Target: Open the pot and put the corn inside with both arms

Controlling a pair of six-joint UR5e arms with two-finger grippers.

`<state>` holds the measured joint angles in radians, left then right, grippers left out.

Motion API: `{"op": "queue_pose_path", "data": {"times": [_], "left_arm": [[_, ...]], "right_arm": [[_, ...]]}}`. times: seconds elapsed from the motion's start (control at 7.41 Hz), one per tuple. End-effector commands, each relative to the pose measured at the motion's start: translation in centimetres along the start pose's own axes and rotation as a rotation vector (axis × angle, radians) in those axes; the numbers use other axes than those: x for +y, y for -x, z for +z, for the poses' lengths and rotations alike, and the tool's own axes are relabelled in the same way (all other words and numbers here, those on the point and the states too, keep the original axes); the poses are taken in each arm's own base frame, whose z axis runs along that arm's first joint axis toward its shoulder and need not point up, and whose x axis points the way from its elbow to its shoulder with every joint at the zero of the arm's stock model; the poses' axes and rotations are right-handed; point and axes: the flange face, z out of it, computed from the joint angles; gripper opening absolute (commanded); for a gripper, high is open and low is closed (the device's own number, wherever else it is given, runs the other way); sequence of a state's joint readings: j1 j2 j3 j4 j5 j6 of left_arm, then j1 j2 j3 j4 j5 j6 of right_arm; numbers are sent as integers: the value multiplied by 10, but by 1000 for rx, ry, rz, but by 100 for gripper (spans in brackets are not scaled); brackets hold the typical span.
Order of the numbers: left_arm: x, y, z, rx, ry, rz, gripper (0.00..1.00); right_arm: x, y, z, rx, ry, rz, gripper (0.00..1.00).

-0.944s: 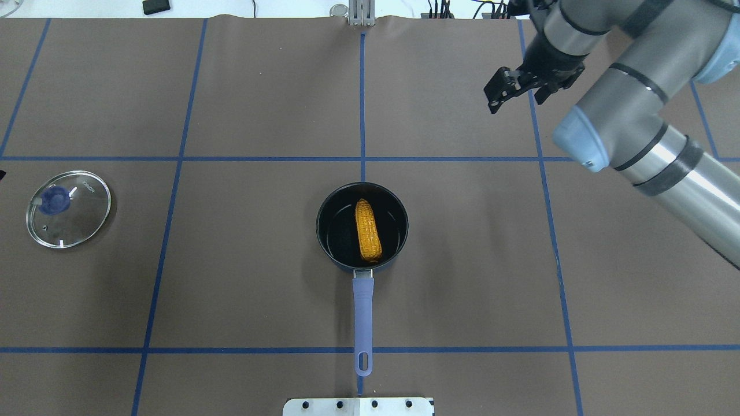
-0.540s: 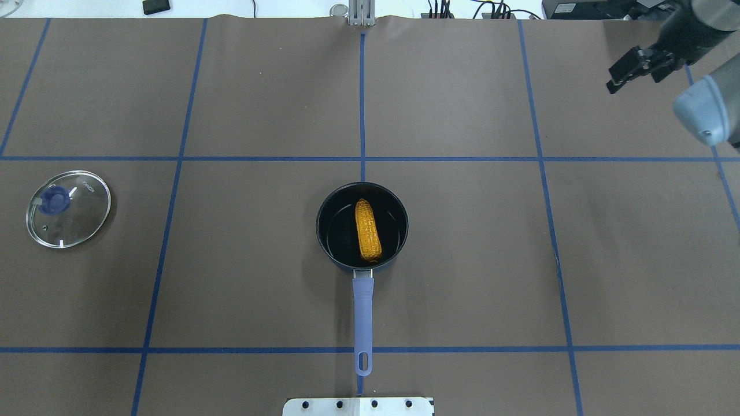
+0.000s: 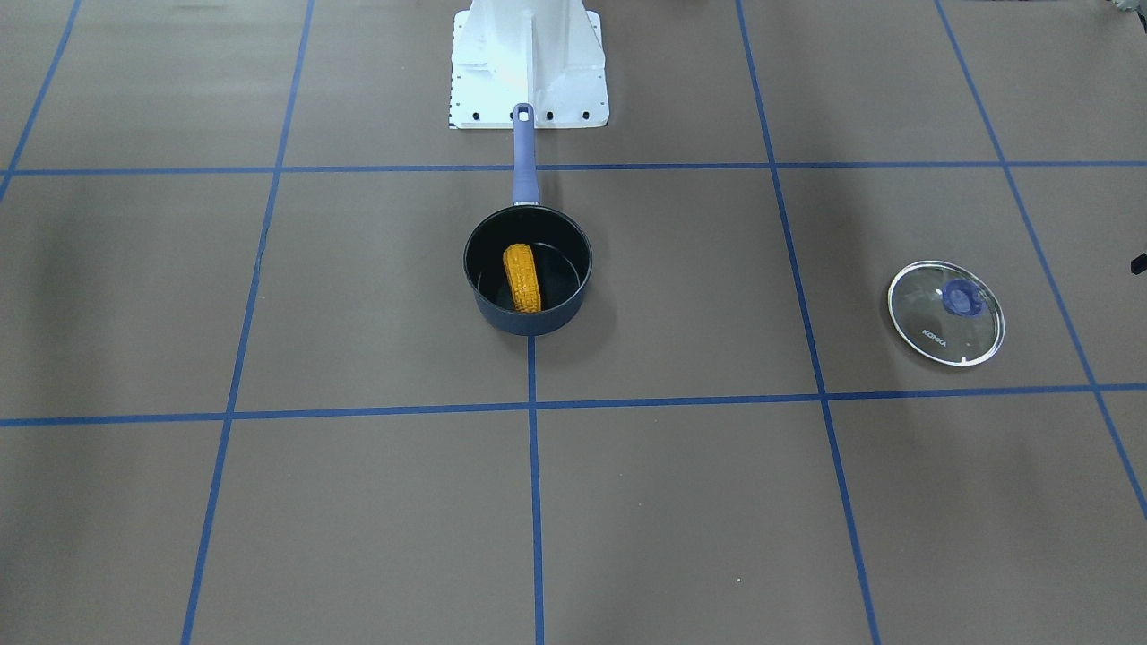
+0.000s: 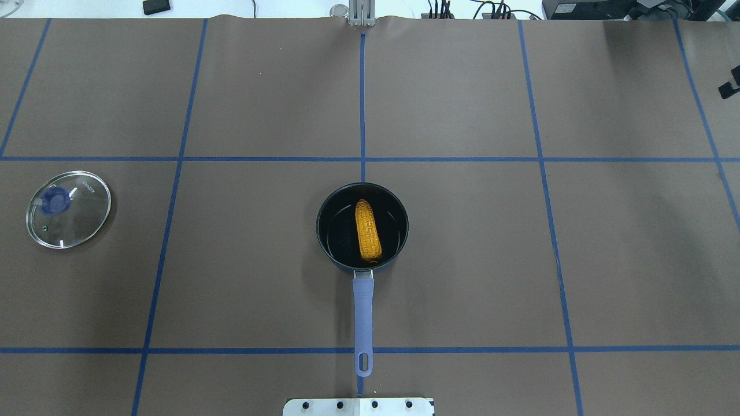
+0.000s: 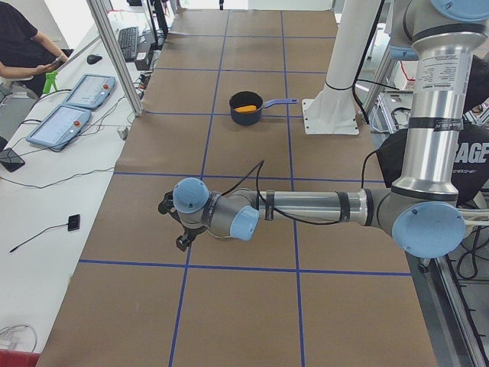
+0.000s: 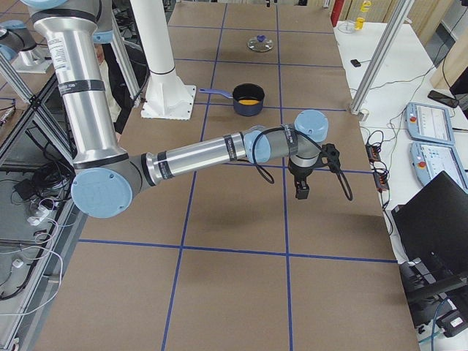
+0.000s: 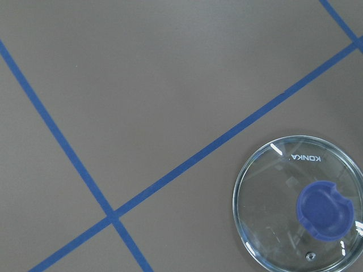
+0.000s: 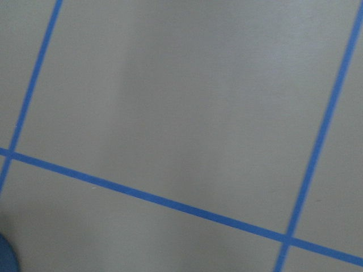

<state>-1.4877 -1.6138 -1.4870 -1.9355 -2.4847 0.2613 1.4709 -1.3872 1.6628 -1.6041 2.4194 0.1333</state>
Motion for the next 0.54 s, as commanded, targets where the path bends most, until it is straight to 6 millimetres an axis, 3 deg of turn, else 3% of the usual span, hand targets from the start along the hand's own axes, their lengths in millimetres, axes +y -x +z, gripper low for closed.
{"op": "queue_pose_path", "data": {"times": [0.0,0.4], "left_arm": [[7,9,1,0,6,-36,97],[8,11,-4,-4,-3,-41,97]], "right_arm": [[14,-22,0,2,5,38,100],[10,-25,-3,25,-4,34,100]]}}
